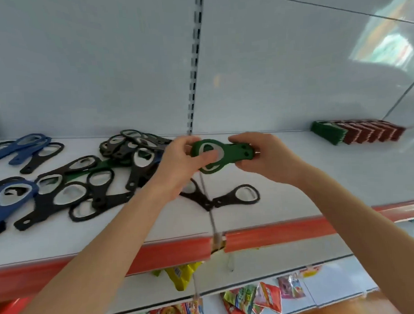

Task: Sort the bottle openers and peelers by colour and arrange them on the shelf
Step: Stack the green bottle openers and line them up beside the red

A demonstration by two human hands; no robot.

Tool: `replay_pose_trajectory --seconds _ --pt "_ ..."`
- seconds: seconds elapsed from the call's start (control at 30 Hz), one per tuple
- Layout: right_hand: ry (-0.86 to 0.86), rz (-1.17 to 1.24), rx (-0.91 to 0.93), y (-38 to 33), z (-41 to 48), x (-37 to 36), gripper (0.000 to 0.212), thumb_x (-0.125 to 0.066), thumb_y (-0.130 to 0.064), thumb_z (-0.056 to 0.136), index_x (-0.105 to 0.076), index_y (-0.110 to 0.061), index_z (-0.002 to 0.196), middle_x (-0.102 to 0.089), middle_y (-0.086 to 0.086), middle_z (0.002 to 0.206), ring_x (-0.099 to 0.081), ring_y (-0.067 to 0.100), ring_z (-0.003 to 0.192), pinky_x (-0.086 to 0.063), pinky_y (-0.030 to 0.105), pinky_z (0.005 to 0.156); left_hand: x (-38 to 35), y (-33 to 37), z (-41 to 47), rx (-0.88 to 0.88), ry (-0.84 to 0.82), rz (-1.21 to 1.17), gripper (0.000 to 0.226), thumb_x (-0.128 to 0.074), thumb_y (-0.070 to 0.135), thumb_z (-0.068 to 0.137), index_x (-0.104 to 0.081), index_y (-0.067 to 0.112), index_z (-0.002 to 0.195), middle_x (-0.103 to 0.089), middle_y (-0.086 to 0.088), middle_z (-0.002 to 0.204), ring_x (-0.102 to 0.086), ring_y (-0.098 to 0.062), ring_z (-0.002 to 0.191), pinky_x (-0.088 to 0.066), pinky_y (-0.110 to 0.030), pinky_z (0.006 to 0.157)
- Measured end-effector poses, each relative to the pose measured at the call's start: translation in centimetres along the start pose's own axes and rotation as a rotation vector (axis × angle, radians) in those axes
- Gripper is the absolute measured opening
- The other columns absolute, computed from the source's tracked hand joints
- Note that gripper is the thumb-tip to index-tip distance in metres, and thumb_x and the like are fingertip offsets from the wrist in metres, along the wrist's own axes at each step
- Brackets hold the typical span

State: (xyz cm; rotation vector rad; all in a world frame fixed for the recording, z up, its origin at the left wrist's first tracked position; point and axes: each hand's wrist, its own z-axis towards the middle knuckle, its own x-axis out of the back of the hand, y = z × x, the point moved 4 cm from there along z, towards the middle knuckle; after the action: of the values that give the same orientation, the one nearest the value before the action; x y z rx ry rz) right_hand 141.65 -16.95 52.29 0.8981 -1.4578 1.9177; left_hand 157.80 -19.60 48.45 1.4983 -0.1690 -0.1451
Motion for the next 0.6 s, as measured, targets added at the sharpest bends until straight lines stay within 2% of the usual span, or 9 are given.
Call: replay_pose_trajectory --seconds 0.07,0.17,0.23,0.27,0.33,0.37,0.43,0.53,0.6 --pt "0.01 -0.089 0.024 3.4 0.0 2.3 0.046 -0.066 -0.004 0.08 -0.056 -0.012 0.124 -0.059 0.002 0.11 -0.054 0.015 0.102 -0.041 0.024 0.091 -3.7 0.1 1.4 -0.034 -0.01 0.129 0.044 -0.077 0.016 0.071 -0.054 0.012 0.109 -0.064 -0.006 0.099 -0.062 -0.018 0.087 -0.051 -0.023 0.071" --pt "0.0 -0.16 0.075 7.6 0.1 3.8 0.05 -0.067 -0.005 0.08 -0.053 -0.011 0.128 -0.057 0.008 0.116 -0.046 0.01 0.095 -0.034 0.01 0.08 -7.8 -0.1 2.8 -0.081 -0.011 0.281 0.039 -0.078 0.019 0.07 -0.053 0.015 0.1 -0.061 0.003 0.09 -0.059 -0.014 0.081 -0.049 -0.026 0.075" --pt "-0.034 -0.165 0.068 9.8 0.1 3.6 0.052 -0.067 -0.007 0.08 -0.05 -0.012 0.13 -0.055 0.007 0.118 -0.047 0.012 0.096 -0.031 0.006 0.076 -9.5 -0.8 3.3 -0.087 -0.016 0.351 0.037 -0.078 0.021 0.071 -0.051 0.016 0.097 -0.062 0.0 0.092 -0.059 -0.016 0.085 -0.05 -0.03 0.078" --pt "-0.068 -0.16 0.051 10.8 0.1 3.3 0.053 -0.068 -0.009 0.08 -0.049 -0.013 0.13 -0.054 0.007 0.119 -0.049 0.014 0.1 -0.032 0.007 0.079 -10.1 -1.1 3.3 -0.09 -0.019 0.392 0.036 -0.077 0.023 0.072 -0.051 0.016 0.097 -0.062 -0.003 0.095 -0.06 -0.019 0.088 -0.05 -0.032 0.079" --pt "-0.138 -0.072 -0.008 12.3 -0.1 2.8 0.056 -0.07 -0.013 0.08 -0.048 -0.013 0.131 -0.053 0.005 0.122 -0.051 0.017 0.11 -0.038 0.019 0.092 -10.8 -1.6 3.2 -0.091 -0.017 0.458 0.036 -0.075 0.025 0.074 -0.05 0.016 0.098 -0.062 -0.005 0.098 -0.059 -0.02 0.091 -0.048 -0.03 0.078" --pt "-0.161 0.034 -0.04 12.7 -0.3 2.7 0.056 -0.07 -0.013 0.08 -0.048 -0.013 0.131 -0.052 0.003 0.123 -0.05 0.016 0.113 -0.039 0.025 0.098 -11.0 -1.8 3.2 -0.089 -0.013 0.482 0.036 -0.075 0.024 0.075 -0.05 0.015 0.099 -0.061 -0.005 0.1 -0.058 -0.02 0.092 -0.047 -0.028 0.077" --pt "-0.173 0.275 -0.108 13.3 -0.8 2.8 0.056 -0.066 -0.011 0.083 -0.043 -0.014 0.134 -0.048 -0.002 0.129 -0.045 0.01 0.121 -0.036 0.028 0.107 -11.3 -1.9 3.2 -0.096 -0.014 0.537 0.038 -0.071 0.021 0.078 -0.049 0.012 0.108 -0.058 -0.005 0.106 -0.055 -0.018 0.095 -0.042 -0.022 0.075" --pt "-0.153 0.432 -0.224 13.9 -1.2 2.1 0.057 -0.053 -0.007 0.09 -0.031 -0.017 0.142 -0.039 -0.002 0.139 -0.037 0.009 0.126 -0.032 0.028 0.107 -12.0 -2.2 3.2 -0.067 -0.014 0.59 0.051 -0.062 0.016 0.086 -0.038 0.007 0.13 -0.047 -0.001 0.115 -0.045 -0.012 0.098 -0.031 -0.015 0.072" --pt "-0.106 0.426 -0.258 13.9 -1.1 1.5 0.055 -0.047 -0.001 0.09 -0.031 -0.015 0.142 -0.042 0.002 0.138 -0.041 0.013 0.123 -0.033 0.025 0.102 -12.6 -2.7 3.2 -0.034 -0.005 0.577 0.057 -0.056 0.013 0.09 -0.027 0.007 0.139 -0.043 -0.005 0.127 -0.043 -0.011 0.104 -0.029 -0.011 0.079"
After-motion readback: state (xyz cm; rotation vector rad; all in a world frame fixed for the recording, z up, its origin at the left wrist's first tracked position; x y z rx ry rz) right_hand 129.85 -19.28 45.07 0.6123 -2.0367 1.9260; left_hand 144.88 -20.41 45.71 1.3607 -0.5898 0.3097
